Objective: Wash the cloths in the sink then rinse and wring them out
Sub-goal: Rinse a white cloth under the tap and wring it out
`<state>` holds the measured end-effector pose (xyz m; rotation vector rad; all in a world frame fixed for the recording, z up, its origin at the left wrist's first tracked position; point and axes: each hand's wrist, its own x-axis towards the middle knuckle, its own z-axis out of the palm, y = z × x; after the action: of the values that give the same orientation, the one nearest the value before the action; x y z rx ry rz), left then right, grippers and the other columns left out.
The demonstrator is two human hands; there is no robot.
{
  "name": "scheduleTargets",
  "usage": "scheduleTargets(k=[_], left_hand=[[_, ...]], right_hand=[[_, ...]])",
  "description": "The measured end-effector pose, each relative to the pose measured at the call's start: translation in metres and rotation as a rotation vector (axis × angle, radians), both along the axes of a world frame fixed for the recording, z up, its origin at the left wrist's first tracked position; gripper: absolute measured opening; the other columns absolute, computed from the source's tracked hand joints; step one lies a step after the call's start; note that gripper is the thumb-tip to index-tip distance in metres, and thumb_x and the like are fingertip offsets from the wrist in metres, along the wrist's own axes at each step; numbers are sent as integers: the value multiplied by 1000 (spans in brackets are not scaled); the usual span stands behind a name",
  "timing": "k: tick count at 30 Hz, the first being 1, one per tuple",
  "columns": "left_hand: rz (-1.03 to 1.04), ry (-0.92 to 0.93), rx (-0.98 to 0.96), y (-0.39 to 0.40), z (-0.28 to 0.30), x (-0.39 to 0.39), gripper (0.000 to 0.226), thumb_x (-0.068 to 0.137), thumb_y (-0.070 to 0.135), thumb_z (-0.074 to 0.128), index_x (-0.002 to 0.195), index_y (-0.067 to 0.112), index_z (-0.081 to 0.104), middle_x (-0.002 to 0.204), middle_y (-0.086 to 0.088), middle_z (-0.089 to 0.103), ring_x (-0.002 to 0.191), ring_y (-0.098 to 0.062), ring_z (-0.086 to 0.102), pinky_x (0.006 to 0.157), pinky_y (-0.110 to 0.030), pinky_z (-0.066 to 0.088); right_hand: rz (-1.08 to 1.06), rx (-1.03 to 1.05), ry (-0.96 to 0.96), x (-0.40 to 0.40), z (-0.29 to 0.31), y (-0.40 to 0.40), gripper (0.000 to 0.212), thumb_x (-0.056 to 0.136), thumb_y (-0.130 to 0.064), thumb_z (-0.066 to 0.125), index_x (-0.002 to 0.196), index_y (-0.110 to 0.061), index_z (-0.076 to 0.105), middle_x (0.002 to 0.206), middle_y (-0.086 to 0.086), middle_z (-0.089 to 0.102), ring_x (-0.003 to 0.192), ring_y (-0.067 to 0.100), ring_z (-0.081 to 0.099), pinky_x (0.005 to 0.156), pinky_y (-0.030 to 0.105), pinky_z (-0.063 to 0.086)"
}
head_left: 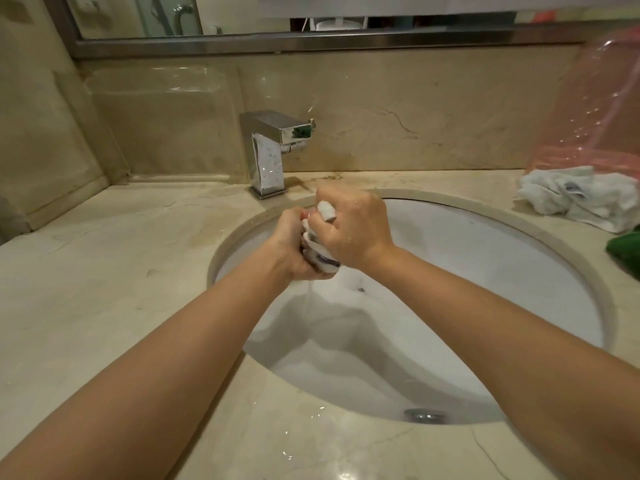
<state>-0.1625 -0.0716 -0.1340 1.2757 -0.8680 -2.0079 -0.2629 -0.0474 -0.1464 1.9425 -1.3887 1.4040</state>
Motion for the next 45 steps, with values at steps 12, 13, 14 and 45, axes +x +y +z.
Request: scheduleTargets(k=[12, 13, 14, 45], left_hand=[[78, -122, -247, 3, -1, -9, 36, 101, 39, 40, 99, 12, 62, 88, -12, 68, 77, -24, 67, 57, -36, 60], [152, -213, -356, 3, -2, -10, 31, 99, 38, 42, 101, 13, 62, 93, -11, 68, 80, -24, 67, 64, -37, 60], [226, -326, -477, 2, -3, -10, 28, 97, 37, 46, 104, 14, 61, 100, -11, 68, 86, -24, 66, 74, -39, 59], [-340, -83, -37, 14, -4, -3, 37, 94, 11, 24, 72, 1, 53, 55, -12, 57, 34, -10, 47, 24, -10, 20]], right_hand=[[-98, 920, -322, -25, 21, -2, 42, 94, -56, 40, 113, -21, 55, 109, 5, 63, 95, 25, 60, 83, 40, 52], [-55, 1085, -420, -28, 24, -1, 48, 93, -59, 39, 117, -20, 54, 114, 9, 63, 97, 28, 61, 85, 43, 54], [40, 1236, -586, -32, 27, 1, 55, 91, -62, 41, 119, -16, 54, 115, 15, 63, 98, 31, 63, 86, 46, 55], [-27, 12, 161, -20, 6, 3, 41, 74, -28, 37, 47, -10, 61, 39, 4, 48, 36, 24, 39, 42, 19, 24]])
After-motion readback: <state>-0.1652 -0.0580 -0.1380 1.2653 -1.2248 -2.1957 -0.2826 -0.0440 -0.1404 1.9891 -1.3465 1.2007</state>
